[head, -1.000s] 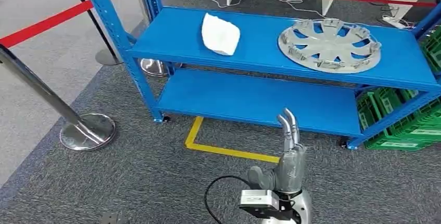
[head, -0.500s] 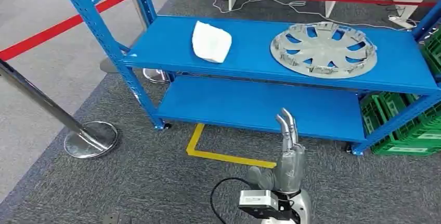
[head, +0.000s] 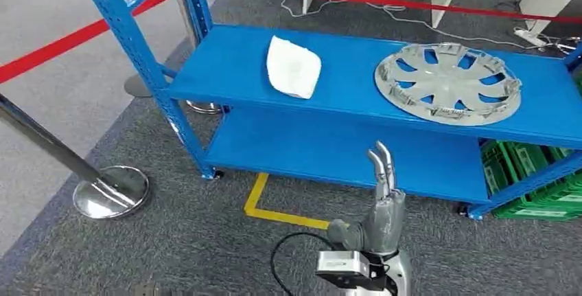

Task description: Take the parts from the cabinet and place them on the table.

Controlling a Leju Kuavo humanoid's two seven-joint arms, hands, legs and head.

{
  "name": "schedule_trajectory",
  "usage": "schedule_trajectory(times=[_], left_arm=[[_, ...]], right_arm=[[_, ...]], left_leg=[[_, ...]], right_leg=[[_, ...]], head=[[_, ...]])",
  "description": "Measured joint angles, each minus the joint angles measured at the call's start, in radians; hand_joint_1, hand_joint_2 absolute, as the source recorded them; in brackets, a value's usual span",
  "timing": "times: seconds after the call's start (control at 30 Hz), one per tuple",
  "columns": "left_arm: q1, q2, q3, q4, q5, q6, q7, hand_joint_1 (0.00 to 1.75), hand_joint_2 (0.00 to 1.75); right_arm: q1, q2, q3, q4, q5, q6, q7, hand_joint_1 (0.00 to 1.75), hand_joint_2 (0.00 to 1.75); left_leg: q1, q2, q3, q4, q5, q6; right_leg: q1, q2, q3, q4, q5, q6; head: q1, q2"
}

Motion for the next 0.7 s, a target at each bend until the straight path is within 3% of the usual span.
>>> schedule_trajectory(times=[0.07,0.1,0.13,0.17,0.23,0.3,0.37,0.4,0.43,0.47,0.53,0.57,0.6,0.63,0.7], left_arm=[[0.002,0.000,0.002,0.000,0.000,0.020,0.008,0.00,0.00],[0.003,0.000,0.005,0.000,0.000,0.025,0.010,0.00,0.00],[0.004,0.000,0.010,0.000,-0.002,0.032,0.014,0.00,0.00],[0.003,0.000,0.012,0.000,-0.004,0.036,0.015,0.00,0.00],[0.003,0.000,0.015,0.000,-0.008,0.041,0.018,0.00,0.00],[-0.001,0.000,0.017,0.000,-0.010,0.044,0.021,0.00,0.00],[-0.001,0.000,0.018,0.000,-0.011,0.047,0.022,0.00,0.00],[-0.002,0.000,0.018,0.000,-0.012,0.049,0.022,0.00,0.00],[-0.004,-0.002,0.018,0.000,-0.013,0.050,0.022,0.00,0.00],[-0.007,-0.002,0.018,0.000,-0.015,0.050,0.022,0.00,0.00],[-0.008,-0.001,0.018,0.000,-0.018,0.051,0.022,0.00,0.00],[-0.006,-0.001,0.018,0.000,-0.018,0.052,0.023,0.00,0.00],[-0.004,0.000,0.018,0.000,-0.018,0.053,0.025,0.00,0.00],[-0.002,0.000,0.019,0.000,-0.018,0.053,0.026,0.00,0.00],[-0.004,0.000,0.019,0.000,-0.018,0.053,0.026,0.00,0.00]], right_arm=[[0.001,0.000,0.000,0.000,0.000,0.000,0.000,0.00,0.00],[0.001,0.000,0.000,0.000,0.000,0.000,0.000,0.00,0.00],[0.001,0.000,0.000,0.000,0.001,0.000,0.000,0.00,0.00],[0.001,0.000,0.000,0.000,0.001,0.000,0.000,0.00,0.00],[0.001,0.000,0.000,0.000,0.001,0.000,0.000,0.00,0.00],[0.003,-0.001,0.000,0.000,0.001,0.000,0.001,0.00,0.00],[0.004,0.000,0.000,-0.003,0.001,0.000,0.001,0.00,0.00],[0.004,0.000,0.000,-0.004,0.002,0.000,0.002,0.00,0.00],[0.005,0.000,0.000,-0.005,0.002,0.000,0.002,0.00,0.00],[0.005,0.000,0.000,-0.007,0.002,0.000,0.002,0.00,0.00],[0.005,0.000,0.000,-0.007,0.002,0.000,0.002,0.00,0.00],[0.005,0.000,0.000,-0.007,0.002,0.000,0.002,0.00,0.00],[0.005,0.000,0.000,-0.007,0.002,0.000,0.002,0.00,0.00],[0.005,0.000,0.000,-0.007,0.002,0.000,0.002,0.00,0.00],[0.005,0.000,0.000,-0.008,0.002,0.000,0.002,0.00,0.00]], left_leg=[[0.000,-0.002,0.024,0.000,-0.022,0.002],[0.000,-0.004,0.040,0.000,-0.034,0.002],[0.000,-0.007,0.060,0.000,-0.048,0.000],[0.000,-0.008,0.079,0.000,-0.060,-0.002],[0.000,-0.009,0.108,-0.003,-0.083,-0.010],[-0.003,-0.012,0.119,-0.007,-0.100,-0.027],[-0.001,-0.011,0.131,0.000,-0.087,-0.041],[-0.001,-0.010,0.130,0.003,-0.095,-0.045],[-0.002,-0.008,0.123,0.020,-0.110,-0.049],[-0.002,-0.007,0.093,0.073,-0.140,-0.055],[-0.001,-0.007,0.000,0.226,-0.216,-0.059],[-0.001,-0.007,-0.038,0.280,-0.233,-0.061],[-0.001,-0.007,-0.053,0.286,-0.221,-0.062],[-0.001,-0.007,-0.049,0.253,-0.183,-0.061],[-0.001,-0.007,0.004,0.104,-0.077,-0.057]], right_leg=[[0.000,0.000,-0.079,0.063,-0.095,0.002],[0.000,0.000,-0.099,0.051,-0.107,0.004],[-0.001,0.000,-0.104,0.007,-0.079,0.003],[0.000,-0.001,-0.094,-0.058,-0.020,0.000],[0.000,-0.002,-0.072,-0.191,0.160,-0.006],[0.008,-0.003,-0.058,-0.191,0.149,-0.020],[0.009,0.000,-0.060,-0.202,0.163,-0.033],[0.002,0.001,-0.046,-0.206,0.166,-0.037],[0.000,0.000,-0.044,-0.207,0.166,-0.039],[-0.002,0.000,-0.043,-0.208,0.164,-0.041],[-0.002,-0.001,-0.047,-0.208,0.161,-0.047],[-0.001,0.000,-0.048,-0.208,0.160,-0.048],[-0.001,0.001,-0.048,-0.208,0.160,-0.048],[-0.001,0.002,-0.046,-0.208,0.159,-0.048],[-0.003,0.002,-0.042,-0.208,0.158,-0.044]], head=[[0.003,0.000],[0.007,0.000],[0.007,0.000],[0.007,0.000],[0.007,0.000],[0.008,0.000],[0.011,0.000],[0.010,0.000],[0.009,0.000],[-0.001,0.000],[0.000,0.000],[0.002,0.000],[0.001,0.000],[0.000,0.000],[0.000,0.000]])
